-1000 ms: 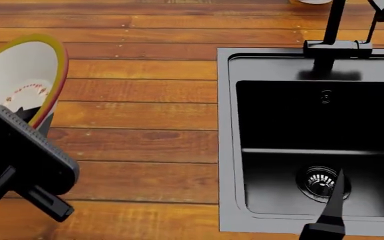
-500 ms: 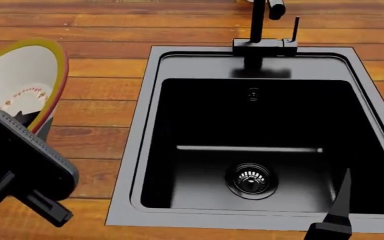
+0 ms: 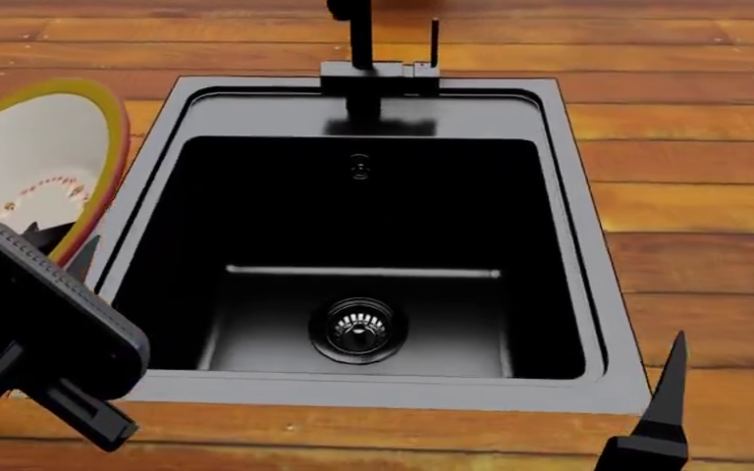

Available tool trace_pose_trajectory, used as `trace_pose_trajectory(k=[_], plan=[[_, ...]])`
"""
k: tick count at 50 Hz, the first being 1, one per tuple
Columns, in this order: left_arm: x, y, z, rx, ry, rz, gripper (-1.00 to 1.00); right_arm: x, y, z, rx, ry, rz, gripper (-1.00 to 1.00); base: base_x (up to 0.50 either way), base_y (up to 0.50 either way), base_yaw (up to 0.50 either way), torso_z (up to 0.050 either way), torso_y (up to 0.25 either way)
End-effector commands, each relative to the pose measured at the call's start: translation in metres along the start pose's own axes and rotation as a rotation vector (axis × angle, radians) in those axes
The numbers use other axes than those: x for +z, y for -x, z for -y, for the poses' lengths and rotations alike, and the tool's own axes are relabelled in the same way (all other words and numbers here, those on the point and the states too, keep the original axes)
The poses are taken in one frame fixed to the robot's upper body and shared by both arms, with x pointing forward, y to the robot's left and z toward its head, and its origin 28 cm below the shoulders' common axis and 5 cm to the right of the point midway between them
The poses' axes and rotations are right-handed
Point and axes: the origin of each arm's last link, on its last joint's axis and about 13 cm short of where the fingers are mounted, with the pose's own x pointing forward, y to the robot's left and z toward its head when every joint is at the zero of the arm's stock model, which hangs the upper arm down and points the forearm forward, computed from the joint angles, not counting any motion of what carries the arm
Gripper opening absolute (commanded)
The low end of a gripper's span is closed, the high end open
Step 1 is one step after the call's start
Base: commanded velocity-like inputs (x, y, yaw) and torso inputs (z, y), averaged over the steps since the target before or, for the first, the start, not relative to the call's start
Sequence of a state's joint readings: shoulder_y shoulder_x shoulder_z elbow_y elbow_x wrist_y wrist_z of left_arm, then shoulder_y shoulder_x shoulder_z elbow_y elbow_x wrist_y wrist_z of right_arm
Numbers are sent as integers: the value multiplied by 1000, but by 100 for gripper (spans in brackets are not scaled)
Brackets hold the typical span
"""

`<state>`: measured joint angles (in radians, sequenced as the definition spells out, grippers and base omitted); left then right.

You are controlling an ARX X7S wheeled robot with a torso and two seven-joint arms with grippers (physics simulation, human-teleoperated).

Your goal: Stack the bowls from largest to smallest.

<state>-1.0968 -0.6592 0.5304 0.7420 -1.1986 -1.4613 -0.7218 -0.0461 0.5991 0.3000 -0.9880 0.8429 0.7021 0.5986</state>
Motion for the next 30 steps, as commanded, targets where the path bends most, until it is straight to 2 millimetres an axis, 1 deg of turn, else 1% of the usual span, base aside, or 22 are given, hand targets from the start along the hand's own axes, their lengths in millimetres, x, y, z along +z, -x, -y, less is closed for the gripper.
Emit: trace_pose_trajectory(k=[1,11,16,19,30], plan=[[3,0,-5,24,0,12,-100,0,-2,2,-15,-27,16,100,-152,-500,0,0,10],[2,1,-3,21,0,9,-100,2,-1,4,-16,-28,23,100,-149,-500,0,0,0],[1,1,-2,19,0,5,-100,0,-2,2,6,-26,15,100,-133,-500,0,0,0],[0,1,-2,18,0,4,-100,0,-2,1,16,-7,17,100,-48,-500,0,0,0],[-1,0,-1,14,-4,7,-100,0,-1,2,15,-23,20,100,0,-500,0,0,1]])
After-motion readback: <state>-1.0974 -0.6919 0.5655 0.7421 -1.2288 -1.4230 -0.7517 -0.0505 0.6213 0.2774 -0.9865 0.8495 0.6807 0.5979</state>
